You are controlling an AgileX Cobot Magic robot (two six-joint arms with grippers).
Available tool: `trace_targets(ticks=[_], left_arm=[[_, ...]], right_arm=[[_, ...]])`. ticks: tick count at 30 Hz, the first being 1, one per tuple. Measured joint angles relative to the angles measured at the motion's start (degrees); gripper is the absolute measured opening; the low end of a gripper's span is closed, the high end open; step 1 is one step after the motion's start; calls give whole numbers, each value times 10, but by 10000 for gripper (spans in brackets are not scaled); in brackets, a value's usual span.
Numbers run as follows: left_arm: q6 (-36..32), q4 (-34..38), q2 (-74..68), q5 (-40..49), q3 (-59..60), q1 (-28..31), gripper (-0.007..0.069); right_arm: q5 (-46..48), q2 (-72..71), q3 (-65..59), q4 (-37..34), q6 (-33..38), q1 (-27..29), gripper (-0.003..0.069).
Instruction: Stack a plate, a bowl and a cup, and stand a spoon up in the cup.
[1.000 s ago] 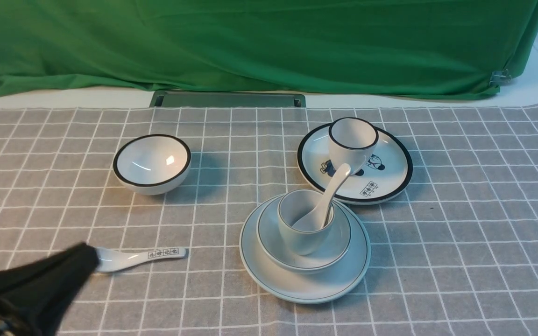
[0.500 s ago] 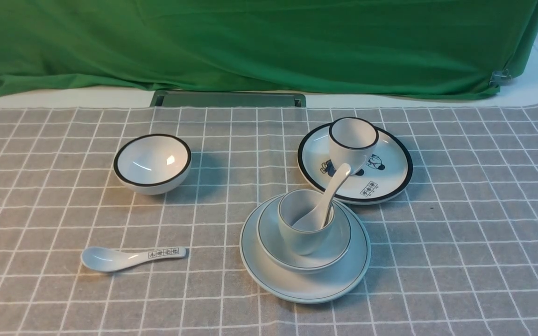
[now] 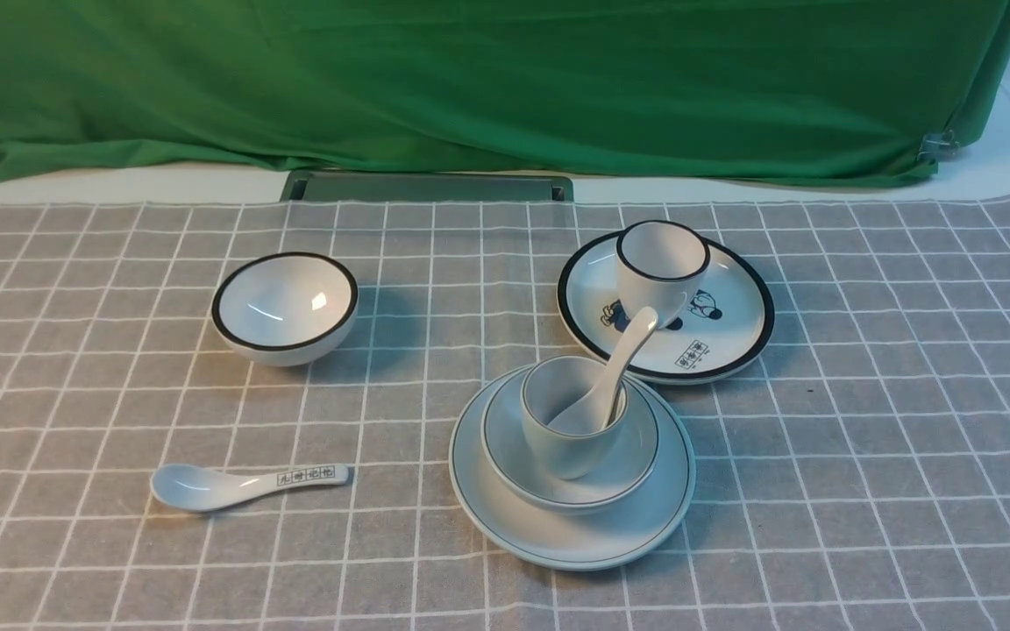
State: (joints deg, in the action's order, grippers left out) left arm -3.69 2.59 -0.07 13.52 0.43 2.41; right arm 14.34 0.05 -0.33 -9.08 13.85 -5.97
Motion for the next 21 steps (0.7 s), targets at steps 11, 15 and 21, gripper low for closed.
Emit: trace_targets(ticks=[11, 15, 21], left_arm=[[-2, -2, 0, -1, 0, 0, 13], [-2, -2, 0, -1, 0, 0, 13], [-2, -4, 0, -1, 0, 0, 13]], right_arm=[[-1, 0, 0, 0, 0, 0, 138], [0, 0, 0, 0, 0, 0, 144], [0, 0, 0, 0, 0, 0, 156]])
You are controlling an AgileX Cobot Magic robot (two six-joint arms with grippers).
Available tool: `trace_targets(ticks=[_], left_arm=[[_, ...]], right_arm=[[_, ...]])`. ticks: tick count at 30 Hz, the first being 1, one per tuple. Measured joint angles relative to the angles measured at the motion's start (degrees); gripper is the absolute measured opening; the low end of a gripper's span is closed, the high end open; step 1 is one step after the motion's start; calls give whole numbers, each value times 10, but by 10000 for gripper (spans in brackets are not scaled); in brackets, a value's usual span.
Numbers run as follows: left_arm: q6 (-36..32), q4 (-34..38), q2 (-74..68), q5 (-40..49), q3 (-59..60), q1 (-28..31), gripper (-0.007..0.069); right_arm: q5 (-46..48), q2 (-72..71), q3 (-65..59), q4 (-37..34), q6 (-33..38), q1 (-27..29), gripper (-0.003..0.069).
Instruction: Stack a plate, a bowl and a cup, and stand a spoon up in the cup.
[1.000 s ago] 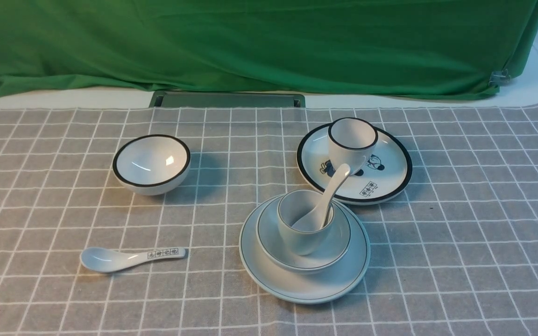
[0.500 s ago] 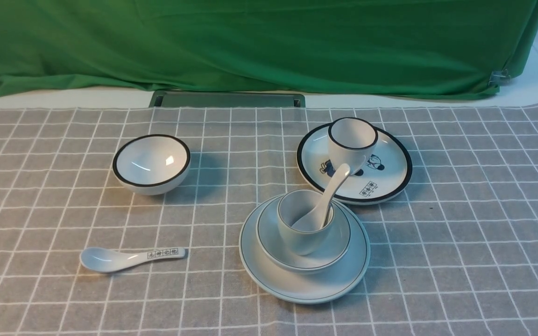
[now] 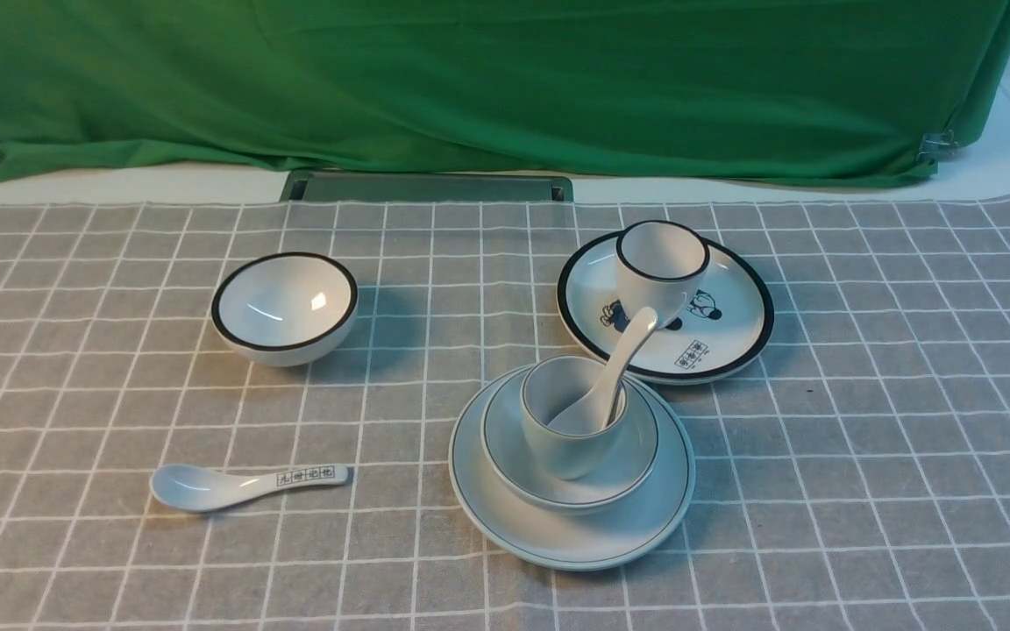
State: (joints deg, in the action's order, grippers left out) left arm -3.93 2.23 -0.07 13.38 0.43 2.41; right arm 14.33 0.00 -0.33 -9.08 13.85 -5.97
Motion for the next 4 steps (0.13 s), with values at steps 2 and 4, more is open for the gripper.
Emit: trace_targets(ticks=[2, 4], left_arm=[[0, 0, 0, 0, 0, 0, 13], [0, 0, 0, 0, 0, 0, 13]], right_arm=[[0, 0, 0, 0, 0, 0, 161], [0, 0, 0, 0, 0, 0, 167]])
